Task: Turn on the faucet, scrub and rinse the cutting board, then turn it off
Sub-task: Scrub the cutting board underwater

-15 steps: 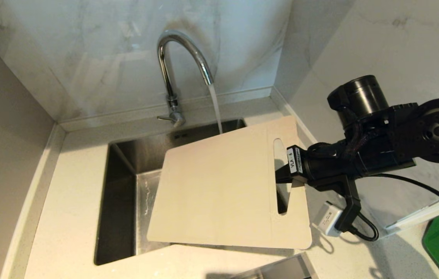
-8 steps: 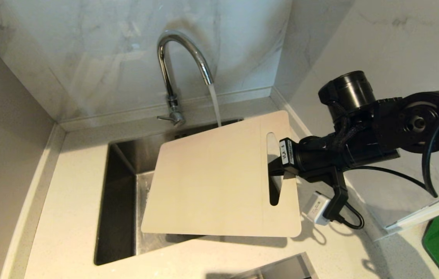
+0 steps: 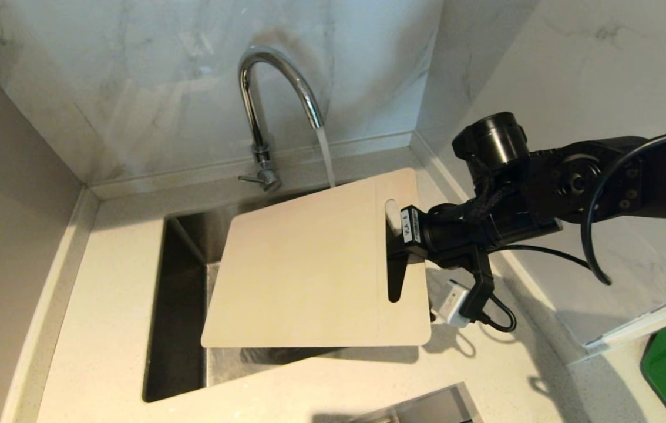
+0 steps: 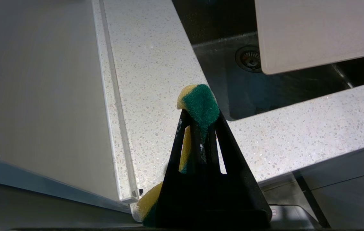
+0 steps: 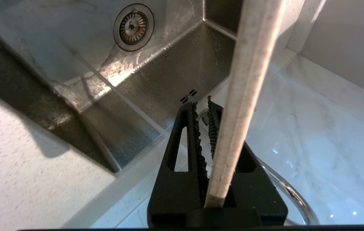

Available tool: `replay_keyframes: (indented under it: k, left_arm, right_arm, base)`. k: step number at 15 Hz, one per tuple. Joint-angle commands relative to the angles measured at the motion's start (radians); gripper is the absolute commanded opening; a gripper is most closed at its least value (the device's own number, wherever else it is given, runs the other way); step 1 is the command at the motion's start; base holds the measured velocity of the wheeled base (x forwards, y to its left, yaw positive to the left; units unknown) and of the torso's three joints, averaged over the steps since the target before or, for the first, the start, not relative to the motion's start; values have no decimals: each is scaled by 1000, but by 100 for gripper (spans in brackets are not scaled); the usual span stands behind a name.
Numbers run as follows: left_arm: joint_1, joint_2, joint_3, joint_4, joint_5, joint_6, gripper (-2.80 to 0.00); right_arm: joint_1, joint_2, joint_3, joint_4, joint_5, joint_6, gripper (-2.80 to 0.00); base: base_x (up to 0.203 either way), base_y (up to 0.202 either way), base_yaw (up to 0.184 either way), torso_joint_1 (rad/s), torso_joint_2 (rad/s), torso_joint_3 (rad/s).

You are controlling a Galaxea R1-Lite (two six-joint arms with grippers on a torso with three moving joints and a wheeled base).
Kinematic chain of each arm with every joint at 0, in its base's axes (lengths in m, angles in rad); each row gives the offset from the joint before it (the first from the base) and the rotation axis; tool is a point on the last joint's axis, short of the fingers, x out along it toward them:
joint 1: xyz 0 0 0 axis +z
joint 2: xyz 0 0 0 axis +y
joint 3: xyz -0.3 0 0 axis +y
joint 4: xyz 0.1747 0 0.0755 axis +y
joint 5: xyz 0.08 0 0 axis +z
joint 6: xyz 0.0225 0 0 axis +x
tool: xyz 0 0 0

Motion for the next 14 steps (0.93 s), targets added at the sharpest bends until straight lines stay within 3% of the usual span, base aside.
replay_keyframes:
  k: [1,14]
  left_arm:
    - [0,2,2,0,0,0,-280]
    - [0,2,2,0,0,0,-280]
  right_arm:
    - [0,45,-25,1,3,-17,-280]
    - [-18,215,-193,1,52,-31,-280]
  base:
    - [0,0,0,0,0,0]
    - [0,0,0,0,0,0]
